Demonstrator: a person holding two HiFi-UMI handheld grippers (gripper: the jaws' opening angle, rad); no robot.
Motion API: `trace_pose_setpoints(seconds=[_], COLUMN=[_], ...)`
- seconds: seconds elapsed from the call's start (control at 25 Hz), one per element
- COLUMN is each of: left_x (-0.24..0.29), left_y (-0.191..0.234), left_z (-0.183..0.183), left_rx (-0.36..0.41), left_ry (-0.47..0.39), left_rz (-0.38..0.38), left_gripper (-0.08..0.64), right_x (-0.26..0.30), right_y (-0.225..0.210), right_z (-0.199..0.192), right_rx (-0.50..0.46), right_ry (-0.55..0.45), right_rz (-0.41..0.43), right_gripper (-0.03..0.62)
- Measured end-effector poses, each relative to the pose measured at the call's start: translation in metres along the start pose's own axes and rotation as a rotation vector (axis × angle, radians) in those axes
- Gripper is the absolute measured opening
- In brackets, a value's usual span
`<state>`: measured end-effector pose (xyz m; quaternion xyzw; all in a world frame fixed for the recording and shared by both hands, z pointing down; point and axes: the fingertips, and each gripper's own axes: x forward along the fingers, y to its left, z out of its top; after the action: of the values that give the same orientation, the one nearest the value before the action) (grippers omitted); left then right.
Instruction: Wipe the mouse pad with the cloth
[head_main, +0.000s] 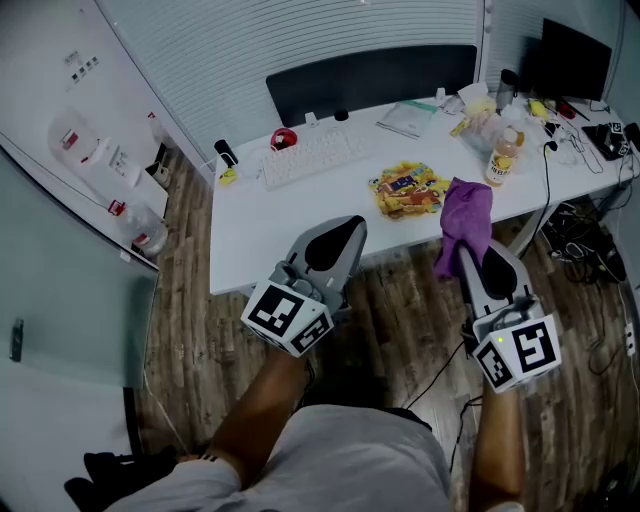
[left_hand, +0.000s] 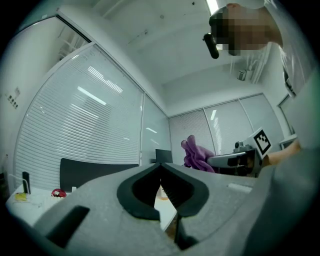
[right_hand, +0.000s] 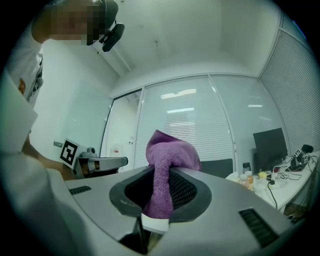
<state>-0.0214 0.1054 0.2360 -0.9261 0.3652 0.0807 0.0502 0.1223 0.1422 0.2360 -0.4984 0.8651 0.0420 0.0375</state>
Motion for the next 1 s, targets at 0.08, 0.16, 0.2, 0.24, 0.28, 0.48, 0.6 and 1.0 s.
trace_pose_setpoints(seconds=[0.08, 0.16, 0.2, 0.24, 0.28, 0.48, 0.6, 1.0], left_x=[0.004, 0.007, 0.009, 0.011, 0.013, 0.03, 0.043, 0.087], left_y=[0.003, 0.008, 0.01, 0.013, 0.016, 0.036, 0.052, 0.108], left_z=[0.0, -0.002, -0.004, -0.006, -0.009, -0.026, -0.033, -0.06], left_rx=[0.002, 0.002, 0.001, 0.001, 0.002, -0.005, -0.01, -0.008], left_ry=[-0.001, 0.0, 0.001, 0.002, 0.004, 0.018, 0.025, 0.068], left_rz=[0.007, 0.014, 0.016, 0.017, 0.017, 0.019, 0.02, 0.012], left_gripper=[0.014, 0.014, 0.014, 0.014, 0.014, 0.014, 0.014, 0.014], right_x=[0.004, 0.009, 0.012, 0.015, 0.018, 0.04, 0.057, 0.119], right_y=[-0.003, -0.005, -0.007, -0.009, -0.011, -0.024, -0.035, -0.069], right_z=[-0.001, -0.003, -0.004, -0.005, -0.006, -0.011, -0.016, -0.036], right_rx=[-0.001, -0.004, -0.006, -0.008, -0.011, -0.028, -0.036, -0.032], right_ry=[0.002, 0.008, 0.012, 0.015, 0.018, 0.036, 0.05, 0.094], right_rz=[0.008, 0.015, 0.017, 0.019, 0.02, 0.024, 0.025, 0.015], right_gripper=[0.069, 0.069, 0.069, 0.069, 0.069, 0.069, 0.069, 0.069])
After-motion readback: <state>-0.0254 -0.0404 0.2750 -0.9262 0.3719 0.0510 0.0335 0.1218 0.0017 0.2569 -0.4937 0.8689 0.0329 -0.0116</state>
